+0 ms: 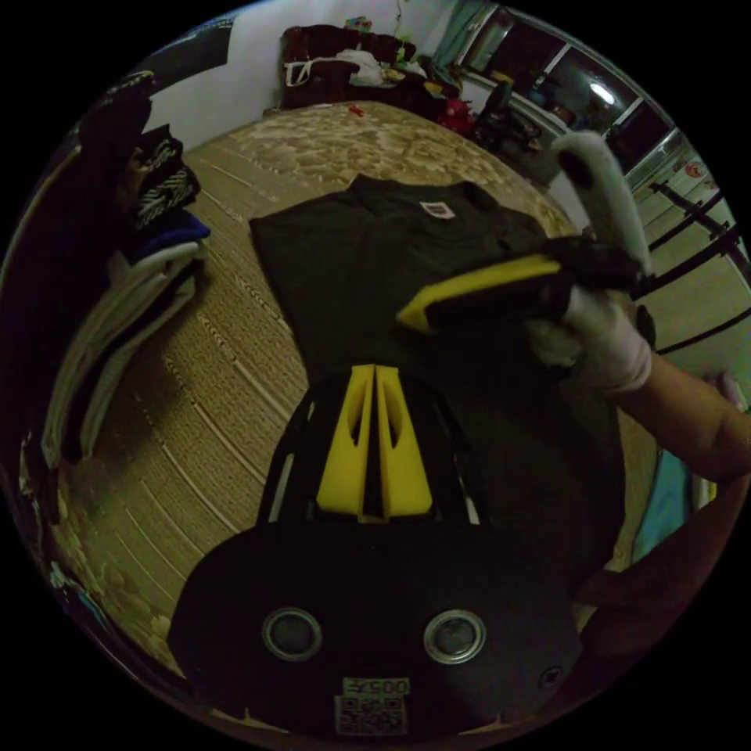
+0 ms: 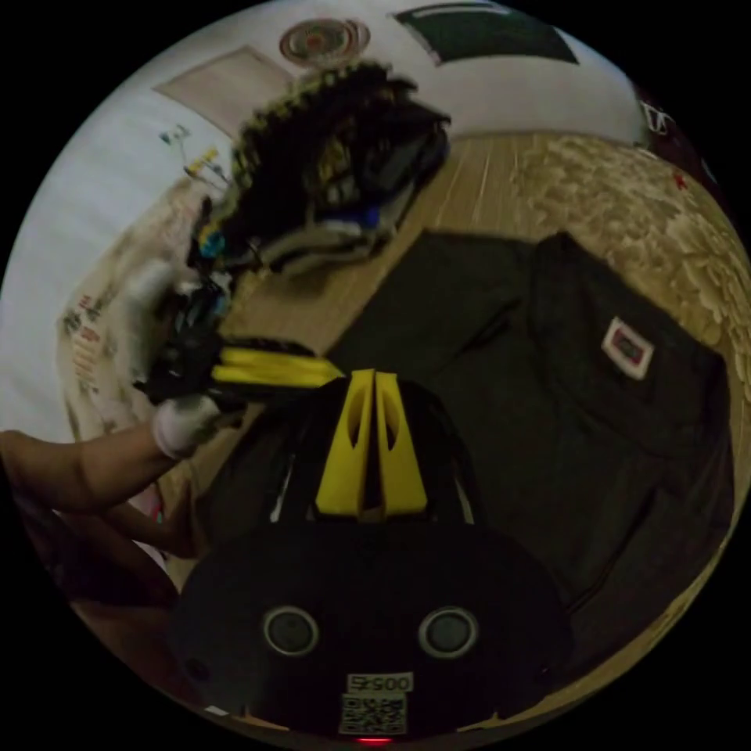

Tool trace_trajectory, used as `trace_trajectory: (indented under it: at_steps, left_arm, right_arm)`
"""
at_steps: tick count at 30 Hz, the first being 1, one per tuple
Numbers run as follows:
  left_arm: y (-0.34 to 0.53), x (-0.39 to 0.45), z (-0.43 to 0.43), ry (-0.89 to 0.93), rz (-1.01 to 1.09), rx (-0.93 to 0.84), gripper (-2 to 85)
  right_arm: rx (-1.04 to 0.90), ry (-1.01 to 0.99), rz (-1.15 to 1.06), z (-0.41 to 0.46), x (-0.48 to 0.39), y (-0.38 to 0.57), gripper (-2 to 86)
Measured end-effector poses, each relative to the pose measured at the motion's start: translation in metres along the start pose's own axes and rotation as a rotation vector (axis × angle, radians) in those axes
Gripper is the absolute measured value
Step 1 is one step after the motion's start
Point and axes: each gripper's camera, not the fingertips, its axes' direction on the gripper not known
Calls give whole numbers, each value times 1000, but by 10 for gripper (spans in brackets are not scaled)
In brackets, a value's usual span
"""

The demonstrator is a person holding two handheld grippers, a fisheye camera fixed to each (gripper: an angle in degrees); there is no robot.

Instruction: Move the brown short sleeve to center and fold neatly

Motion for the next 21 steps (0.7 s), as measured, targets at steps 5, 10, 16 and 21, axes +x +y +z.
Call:
trace_trajectory:
  at_steps: [5,10,16,21]
  left_arm:
    - [24,16,-11,70,100,-6,-6]
    - [94,54,-24,3,410,-164,-3]
    - [190,101,-24,58,698,-416,22]
    - [253,136,-13,29,924,-483,65]
  right_arm:
    - [75,-37,2,-27,13,60,-9]
    - [110,-65,61,-67,33,156,-4]
    - [17,-102,261,-84,52,295,14]
    - [-72,-95,493,-78,53,415,41]
